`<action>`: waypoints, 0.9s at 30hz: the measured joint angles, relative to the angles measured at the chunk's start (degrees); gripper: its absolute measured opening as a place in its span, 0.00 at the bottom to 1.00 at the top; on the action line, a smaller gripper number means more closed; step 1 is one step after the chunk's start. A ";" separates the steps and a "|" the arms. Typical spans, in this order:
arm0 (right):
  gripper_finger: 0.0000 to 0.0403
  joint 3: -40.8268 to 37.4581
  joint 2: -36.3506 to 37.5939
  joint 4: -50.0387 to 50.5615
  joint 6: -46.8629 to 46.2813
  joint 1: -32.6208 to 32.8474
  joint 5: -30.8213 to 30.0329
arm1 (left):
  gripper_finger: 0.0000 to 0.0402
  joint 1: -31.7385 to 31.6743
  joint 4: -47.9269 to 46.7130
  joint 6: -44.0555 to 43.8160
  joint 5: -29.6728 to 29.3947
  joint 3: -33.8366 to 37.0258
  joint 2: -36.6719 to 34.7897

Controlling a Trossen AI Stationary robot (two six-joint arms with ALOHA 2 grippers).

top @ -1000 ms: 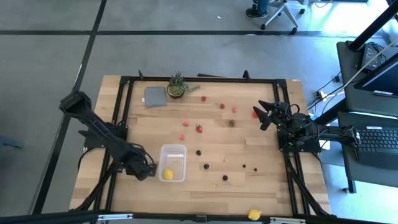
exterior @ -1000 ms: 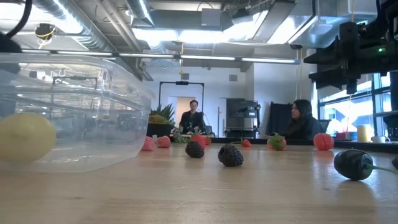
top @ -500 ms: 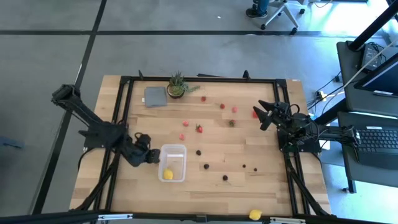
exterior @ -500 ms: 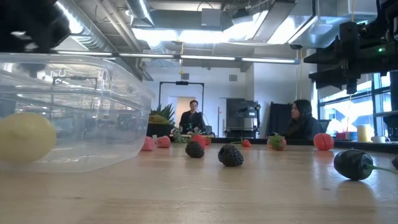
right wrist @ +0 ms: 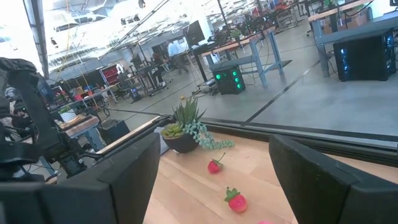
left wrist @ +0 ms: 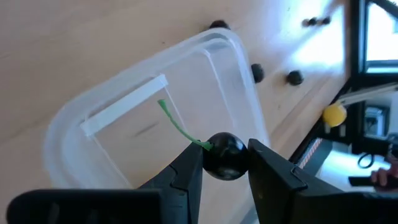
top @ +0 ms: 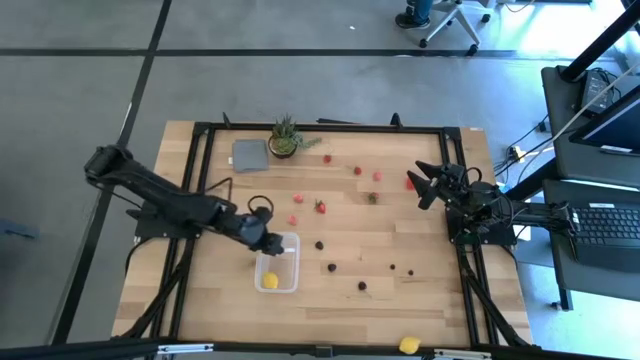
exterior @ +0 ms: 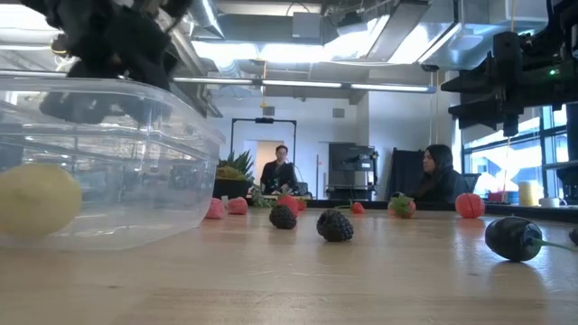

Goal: Pick and placing Produce into tupperware
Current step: Put the black cherry into the transparent bin, then put the pink peach into the transparent bin

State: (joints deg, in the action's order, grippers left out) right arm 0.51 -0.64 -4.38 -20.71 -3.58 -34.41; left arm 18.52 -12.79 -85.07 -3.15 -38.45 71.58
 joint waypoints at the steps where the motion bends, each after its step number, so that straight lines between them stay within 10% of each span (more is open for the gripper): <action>1: 0.75 0.00 0.00 0.00 -0.01 -0.02 0.00 | 0.25 -0.55 0.58 0.71 1.60 -0.01 1.02; 27: 0.75 0.00 0.00 0.02 -0.04 -0.01 -0.04 | 0.40 -6.73 3.19 3.21 10.05 -0.06 6.60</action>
State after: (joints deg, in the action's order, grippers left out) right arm 0.51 -0.64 -4.36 -20.75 -3.59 -34.45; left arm 11.79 -9.60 -81.86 6.91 -38.50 78.18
